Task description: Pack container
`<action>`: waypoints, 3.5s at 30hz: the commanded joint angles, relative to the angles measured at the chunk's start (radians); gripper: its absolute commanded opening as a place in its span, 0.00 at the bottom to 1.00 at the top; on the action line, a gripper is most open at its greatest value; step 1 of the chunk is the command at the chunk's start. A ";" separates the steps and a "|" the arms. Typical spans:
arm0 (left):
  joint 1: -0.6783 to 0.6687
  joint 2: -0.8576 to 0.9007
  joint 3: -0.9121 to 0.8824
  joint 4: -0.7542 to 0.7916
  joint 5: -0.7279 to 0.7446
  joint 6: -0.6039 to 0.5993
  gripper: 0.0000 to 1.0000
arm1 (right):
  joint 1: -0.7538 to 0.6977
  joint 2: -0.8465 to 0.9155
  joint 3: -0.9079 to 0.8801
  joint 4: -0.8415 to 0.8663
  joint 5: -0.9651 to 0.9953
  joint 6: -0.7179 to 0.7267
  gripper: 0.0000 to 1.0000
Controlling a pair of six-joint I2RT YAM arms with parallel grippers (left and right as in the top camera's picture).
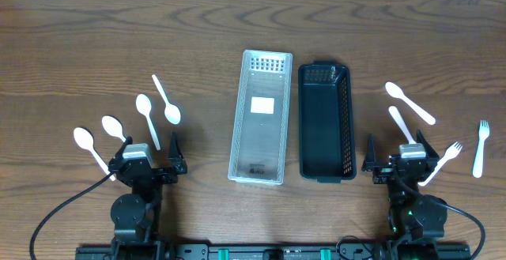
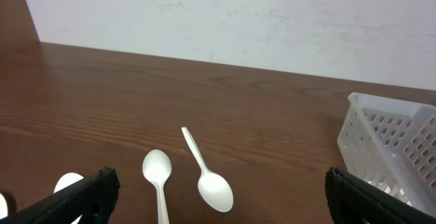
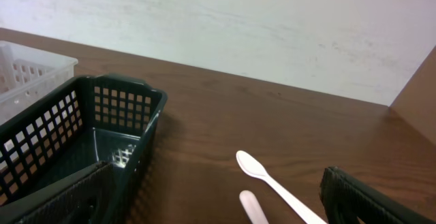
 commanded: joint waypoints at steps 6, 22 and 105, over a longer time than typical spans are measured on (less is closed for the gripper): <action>0.002 0.003 -0.023 -0.035 -0.005 -0.010 0.98 | 0.007 -0.006 -0.002 -0.003 -0.011 -0.011 0.99; 0.002 0.003 -0.022 -0.035 -0.005 -0.010 0.98 | 0.007 -0.006 -0.002 -0.003 -0.011 -0.011 0.99; 0.002 0.003 -0.021 -0.026 -0.004 -0.062 0.98 | 0.007 -0.002 -0.002 -0.004 -0.023 0.244 0.99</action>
